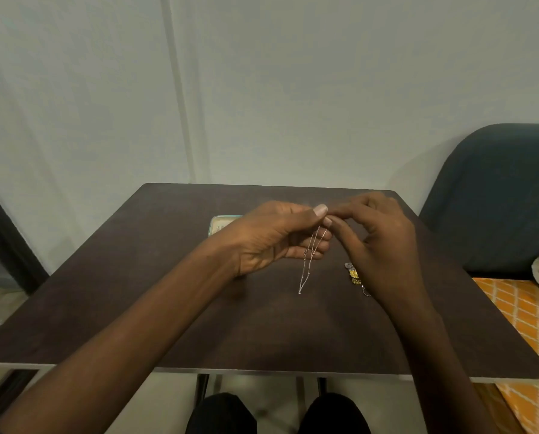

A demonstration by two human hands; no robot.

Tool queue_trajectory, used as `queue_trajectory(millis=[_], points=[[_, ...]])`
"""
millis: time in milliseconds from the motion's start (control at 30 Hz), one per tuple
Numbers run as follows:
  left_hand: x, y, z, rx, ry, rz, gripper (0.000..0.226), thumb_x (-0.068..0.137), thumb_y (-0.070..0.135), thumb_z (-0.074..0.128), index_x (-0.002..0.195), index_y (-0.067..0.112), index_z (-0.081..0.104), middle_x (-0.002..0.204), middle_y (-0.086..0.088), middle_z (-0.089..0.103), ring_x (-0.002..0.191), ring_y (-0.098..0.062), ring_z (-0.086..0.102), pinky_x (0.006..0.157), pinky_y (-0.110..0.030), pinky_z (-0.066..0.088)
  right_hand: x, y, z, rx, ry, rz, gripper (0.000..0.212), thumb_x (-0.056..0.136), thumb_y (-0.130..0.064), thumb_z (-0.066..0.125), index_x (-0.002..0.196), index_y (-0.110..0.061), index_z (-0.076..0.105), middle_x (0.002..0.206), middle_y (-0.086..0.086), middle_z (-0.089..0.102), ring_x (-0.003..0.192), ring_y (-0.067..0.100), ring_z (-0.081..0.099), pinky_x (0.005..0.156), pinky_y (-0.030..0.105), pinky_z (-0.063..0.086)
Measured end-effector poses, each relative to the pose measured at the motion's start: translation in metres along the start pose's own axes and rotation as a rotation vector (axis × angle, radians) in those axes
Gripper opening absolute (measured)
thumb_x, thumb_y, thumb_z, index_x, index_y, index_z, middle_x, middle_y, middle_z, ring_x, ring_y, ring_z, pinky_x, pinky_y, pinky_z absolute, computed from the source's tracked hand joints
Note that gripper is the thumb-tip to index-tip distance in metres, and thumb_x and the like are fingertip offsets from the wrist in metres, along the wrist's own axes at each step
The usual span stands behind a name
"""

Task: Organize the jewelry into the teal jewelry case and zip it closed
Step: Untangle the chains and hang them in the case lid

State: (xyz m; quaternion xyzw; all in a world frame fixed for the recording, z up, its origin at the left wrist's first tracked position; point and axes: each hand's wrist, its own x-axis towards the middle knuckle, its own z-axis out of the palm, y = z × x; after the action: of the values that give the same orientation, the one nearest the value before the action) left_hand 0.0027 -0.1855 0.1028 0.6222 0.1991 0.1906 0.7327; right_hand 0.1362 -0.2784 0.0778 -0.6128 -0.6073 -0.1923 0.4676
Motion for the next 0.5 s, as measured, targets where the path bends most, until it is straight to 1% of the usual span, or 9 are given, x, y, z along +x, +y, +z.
queue_trajectory(millis=[67, 133, 200, 267, 367, 400, 433, 500], points=[[0.0003, -0.0019, -0.0032, 0.034, 0.01, 0.039, 0.017, 0.086, 0.02, 0.059, 0.086, 0.005, 0.067, 0.072, -0.005, 0.066, 0.066, -0.014, 0.064, 0.068, -0.026, 0.058, -0.0016, 0.0024, 0.0006, -0.001, 0.003, 0.022, 0.011, 0.084, -0.023, 0.064, 0.093, -0.021, 0.071, 0.085, -0.008, 0.056, 0.084, 0.013, 0.051, 0.07, 0.007, 0.032], [-0.0003, -0.0018, -0.0055, 0.083, 0.006, 0.073, 0.015, 0.079, 0.019, 0.064, 0.086, 0.007, 0.07, 0.074, -0.006, 0.066, 0.067, -0.014, 0.063, 0.065, -0.024, 0.056, -0.003, 0.0042, 0.001, 0.0, 0.003, 0.04, 0.012, 0.085, -0.025, 0.065, 0.094, -0.021, 0.071, 0.086, -0.005, 0.061, 0.085, 0.014, 0.054, 0.072, 0.009, 0.033], [-0.0009, -0.002, -0.0062, 0.134, -0.004, 0.101, 0.016, 0.073, 0.021, 0.067, 0.083, 0.01, 0.073, 0.073, -0.006, 0.065, 0.067, -0.016, 0.062, 0.068, -0.026, 0.056, -0.0038, 0.0053, 0.001, 0.0, -0.002, 0.054, 0.013, 0.084, -0.026, 0.065, 0.095, -0.021, 0.071, 0.087, -0.001, 0.064, 0.086, 0.016, 0.056, 0.072, 0.012, 0.036], [-0.0005, -0.0027, -0.0071, 0.174, 0.008, 0.111, 0.012, 0.075, 0.02, 0.068, 0.083, 0.012, 0.072, 0.072, -0.004, 0.067, 0.067, -0.015, 0.063, 0.07, -0.027, 0.056, -0.0036, 0.0052, 0.0012, 0.006, -0.005, 0.05, 0.012, 0.084, -0.024, 0.066, 0.094, -0.02, 0.071, 0.087, -0.001, 0.065, 0.085, 0.016, 0.057, 0.072, 0.014, 0.039], [0.001, -0.0024, -0.0095, 0.232, 0.039, 0.115, 0.01, 0.085, 0.015, 0.063, 0.09, 0.008, 0.069, 0.073, -0.003, 0.068, 0.068, -0.014, 0.064, 0.069, -0.026, 0.056, -0.0044, 0.005, 0.0031, 0.081, 0.001, 0.089, 0.009, 0.084, -0.021, 0.066, 0.092, -0.02, 0.07, 0.088, -0.008, 0.065, 0.086, 0.01, 0.06, 0.075, 0.023, 0.047], [0.0012, -0.0021, -0.0096, 0.222, 0.042, 0.106, 0.011, 0.087, 0.014, 0.062, 0.091, 0.006, 0.067, 0.073, -0.003, 0.067, 0.067, -0.012, 0.064, 0.068, -0.025, 0.055, -0.005, 0.0052, 0.0039, 0.178, -0.013, 0.161, 0.01, 0.085, -0.02, 0.065, 0.094, -0.02, 0.069, 0.089, -0.01, 0.066, 0.087, 0.008, 0.062, 0.077, 0.025, 0.049], [0.0014, -0.0016, -0.0095, 0.193, 0.037, 0.092, 0.011, 0.088, 0.013, 0.06, 0.092, 0.005, 0.066, 0.071, -0.002, 0.067, 0.065, -0.011, 0.064, 0.067, -0.024, 0.055, -0.0054, 0.0042, 0.0045, 0.334, -0.054, 0.27, 0.014, 0.085, -0.02, 0.064, 0.098, -0.021, 0.068, 0.093, -0.01, 0.067, 0.09, 0.006, 0.063, 0.08, 0.026, 0.051], [0.0019, -0.0014, -0.0082, 0.124, 0.014, 0.066, 0.011, 0.09, 0.011, 0.056, 0.091, 0.004, 0.064, 0.07, -0.001, 0.066, 0.062, -0.01, 0.062, 0.065, -0.023, 0.054, -0.0075, 0.0008, 0.0068, 0.723, -0.22, 0.499, 0.028, 0.084, -0.02, 0.062, 0.112, -0.017, 0.063, 0.105, -0.002, 0.068, 0.1, 0.011, 0.065, 0.087, 0.03, 0.053]])
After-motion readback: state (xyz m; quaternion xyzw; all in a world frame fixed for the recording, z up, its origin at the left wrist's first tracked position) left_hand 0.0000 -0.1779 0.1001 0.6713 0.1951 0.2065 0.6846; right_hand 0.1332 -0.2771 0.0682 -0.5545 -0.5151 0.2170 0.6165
